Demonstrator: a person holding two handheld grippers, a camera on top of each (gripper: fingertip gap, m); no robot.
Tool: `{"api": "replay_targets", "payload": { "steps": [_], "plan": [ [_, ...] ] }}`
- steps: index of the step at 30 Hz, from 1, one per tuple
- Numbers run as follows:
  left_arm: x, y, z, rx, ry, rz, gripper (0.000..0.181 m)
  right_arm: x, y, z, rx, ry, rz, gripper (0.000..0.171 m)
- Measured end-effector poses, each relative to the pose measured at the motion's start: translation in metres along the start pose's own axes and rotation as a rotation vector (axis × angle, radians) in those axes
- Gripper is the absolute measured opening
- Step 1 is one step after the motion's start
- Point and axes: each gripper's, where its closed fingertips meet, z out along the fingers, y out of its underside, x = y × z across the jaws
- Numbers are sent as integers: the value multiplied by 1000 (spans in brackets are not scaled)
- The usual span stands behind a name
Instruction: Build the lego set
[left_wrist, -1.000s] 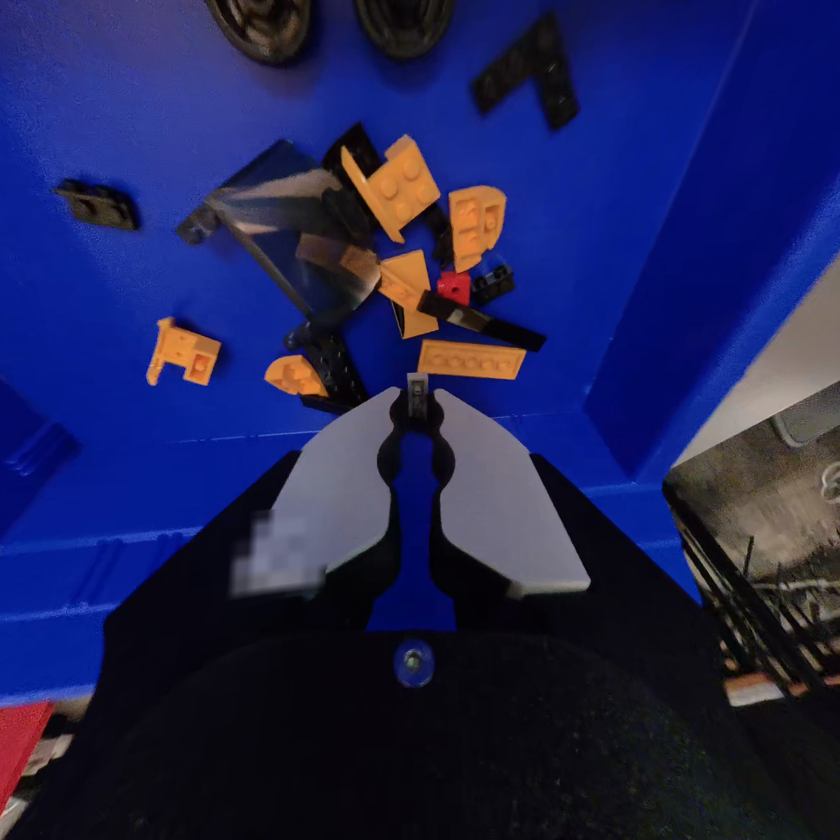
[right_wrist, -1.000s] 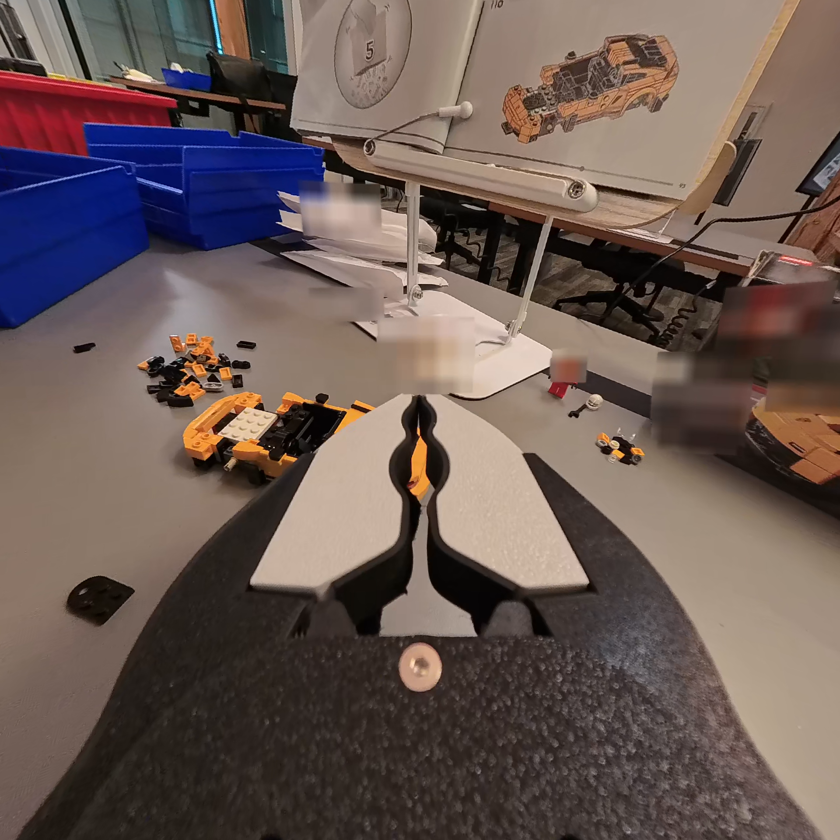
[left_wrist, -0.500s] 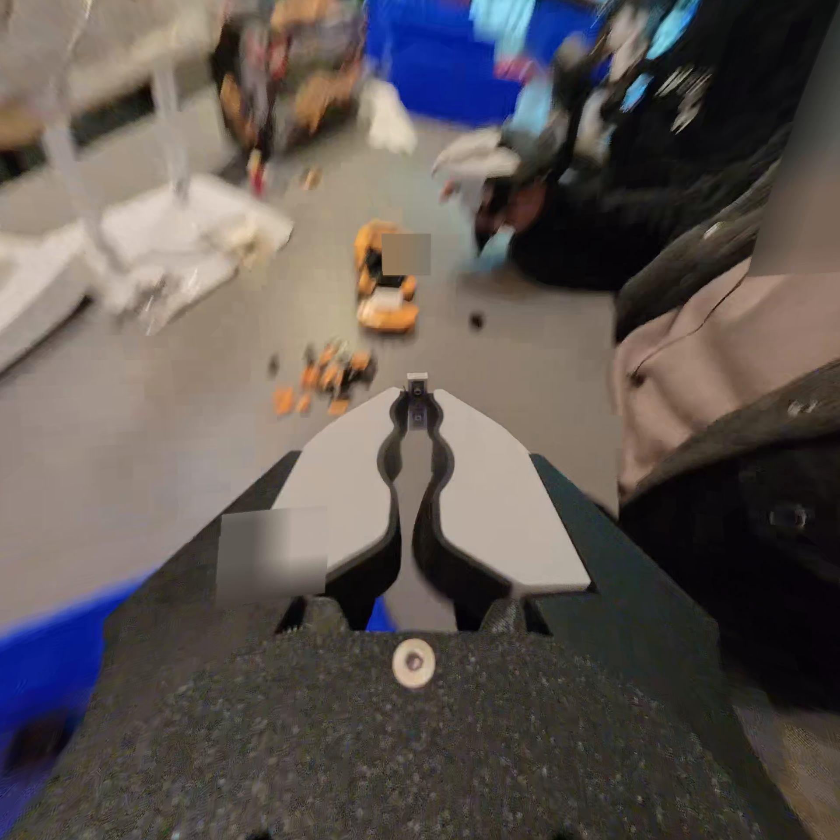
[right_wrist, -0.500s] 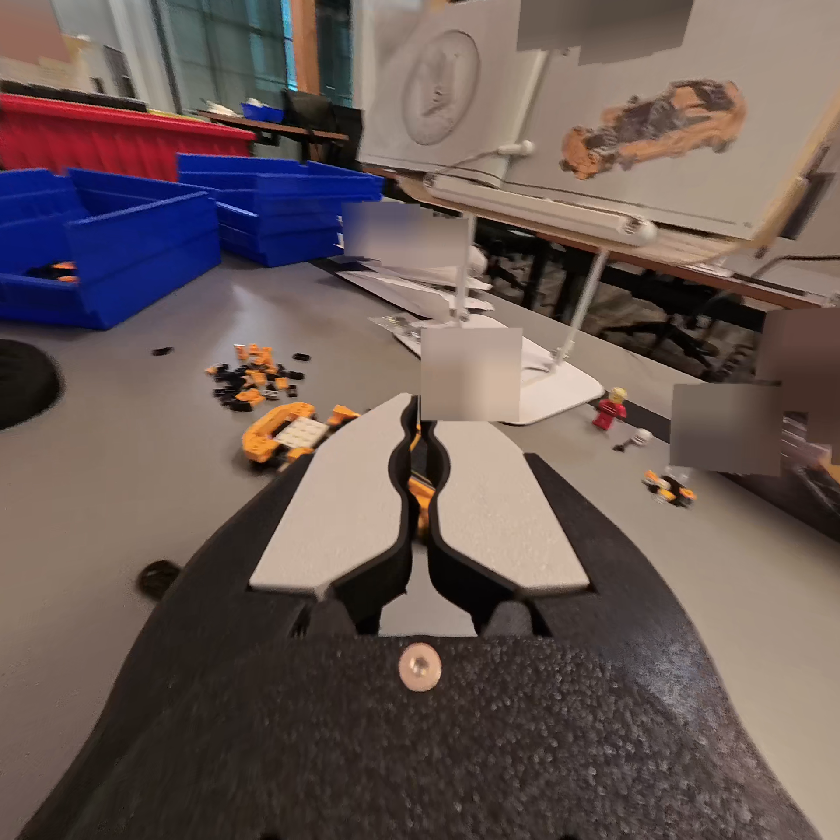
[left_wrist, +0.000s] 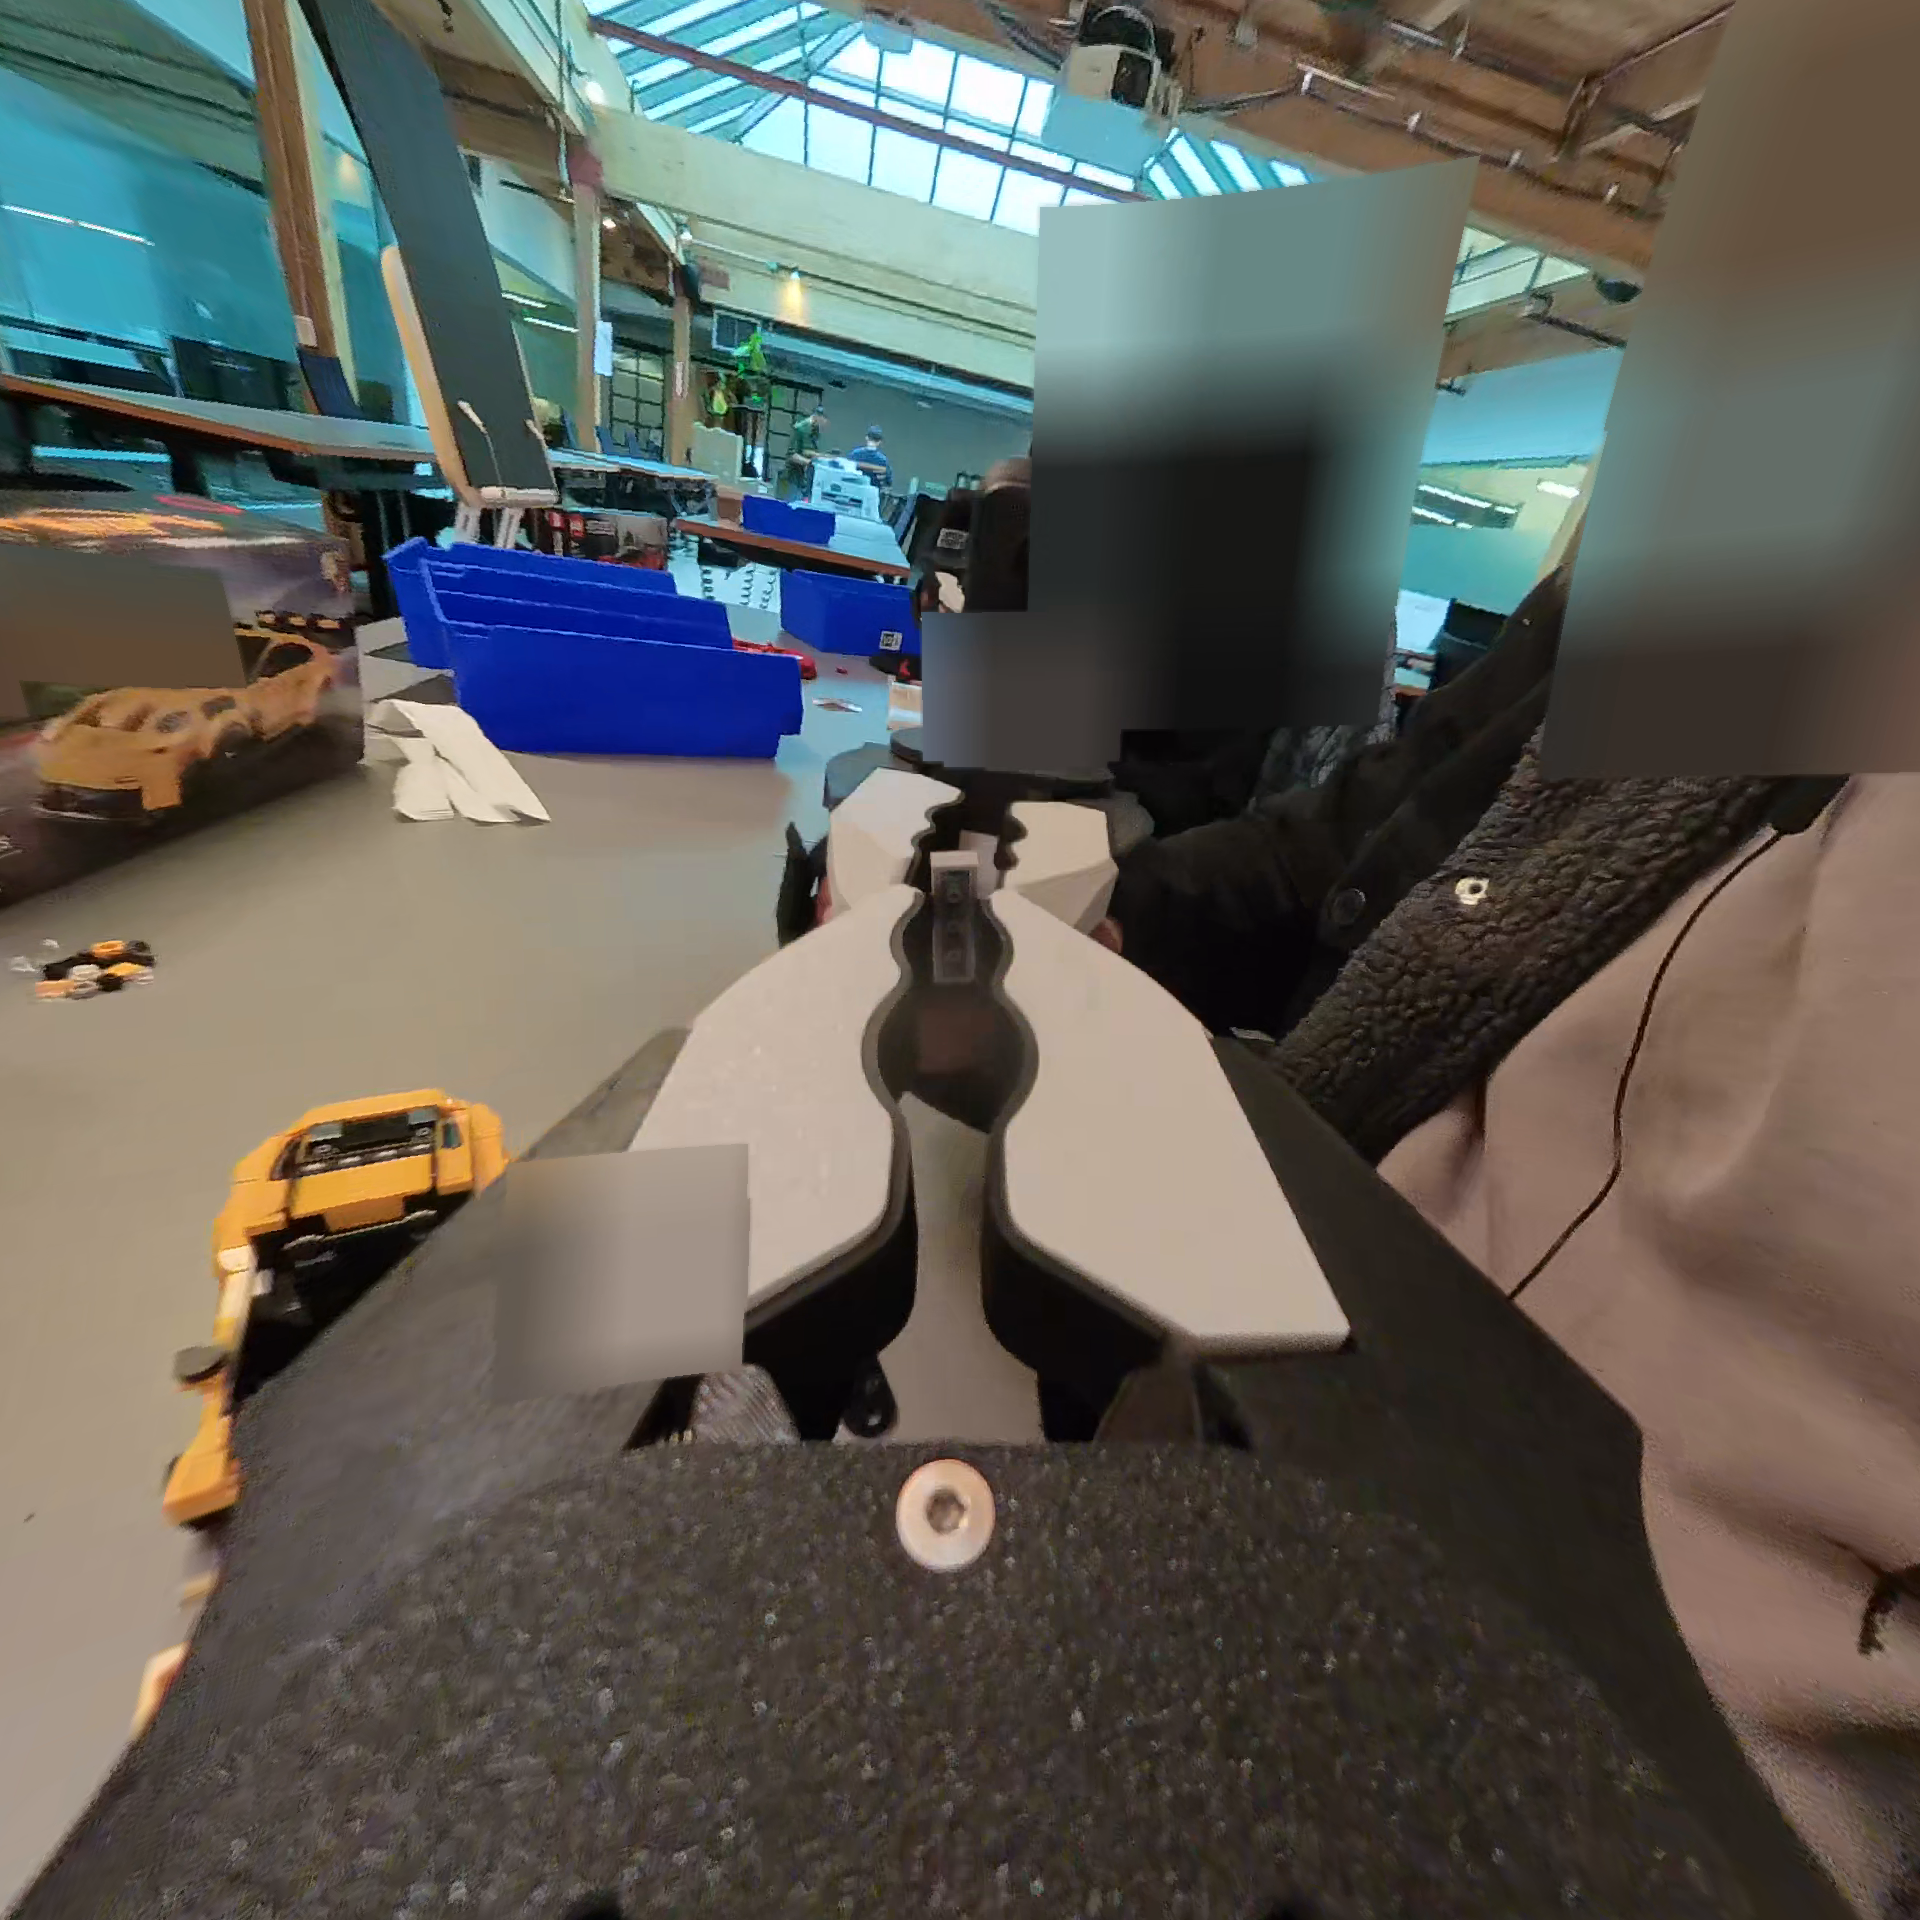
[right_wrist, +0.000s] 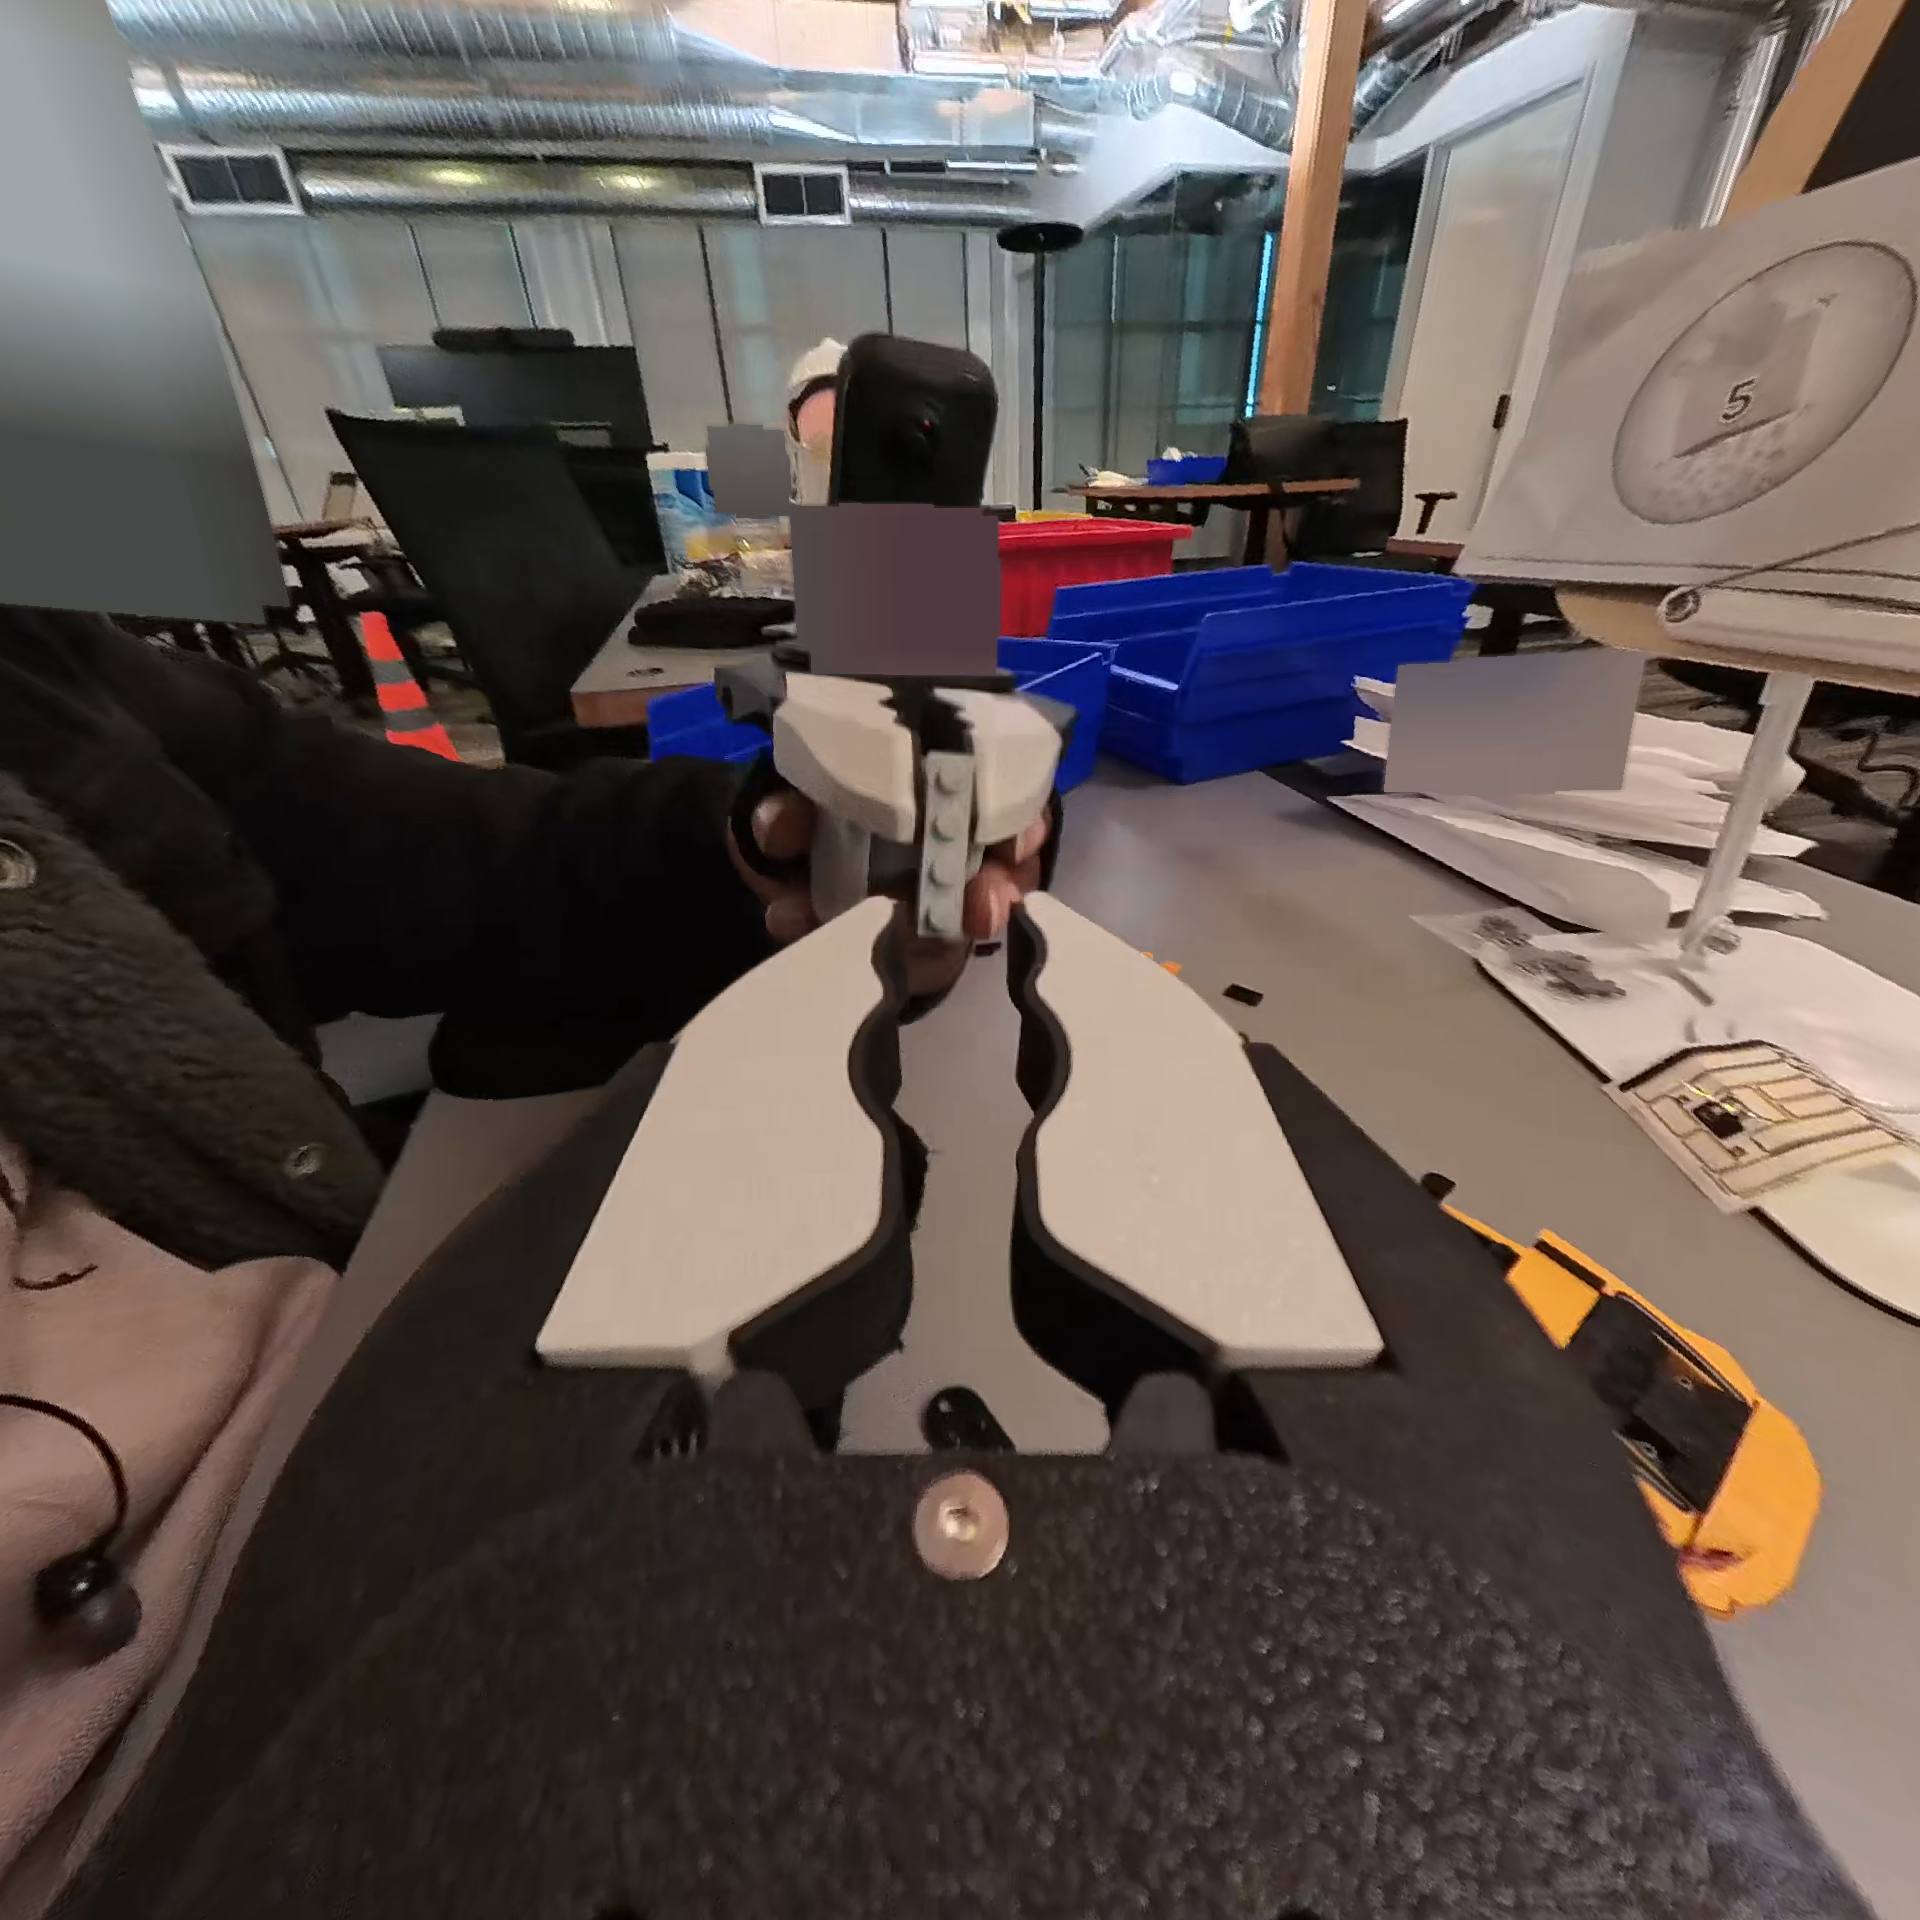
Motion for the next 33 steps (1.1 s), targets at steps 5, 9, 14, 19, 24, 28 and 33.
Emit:
{"api": "replay_targets", "payload": {
  "steps": [5, 9, 14, 19, 24, 28, 33],
  "plan": [
    [-3, 12, 1, 20, 3, -22, 8, -3, 12, 1, -68, -42, 31, 8],
    [-1, 18, 1, 21, 16, -14, 8, -6, 19, 3, -104, -76, 42, 8],
    [-12, 37, -5, -94, -41, -11, 8, 2, 40, 0, -237, -63, 12, 8],
    [-35, 46, -24, -189, -170, 33, 12, 28, 89, -10, -543, 44, -125, 8],
    [-47, 73, -24, -328, -237, 44, 11, 43, 124, -19, -818, 45, -245, 8],
    [-45, 90, -19, -391, -221, 25, 10, 41, 138, -22, -1012, -55, -288, 8],
    [-50, 96, -22, -422, -242, -1, 10, 39, 150, -17, -1085, -86, -321, 8]
  ]
}}
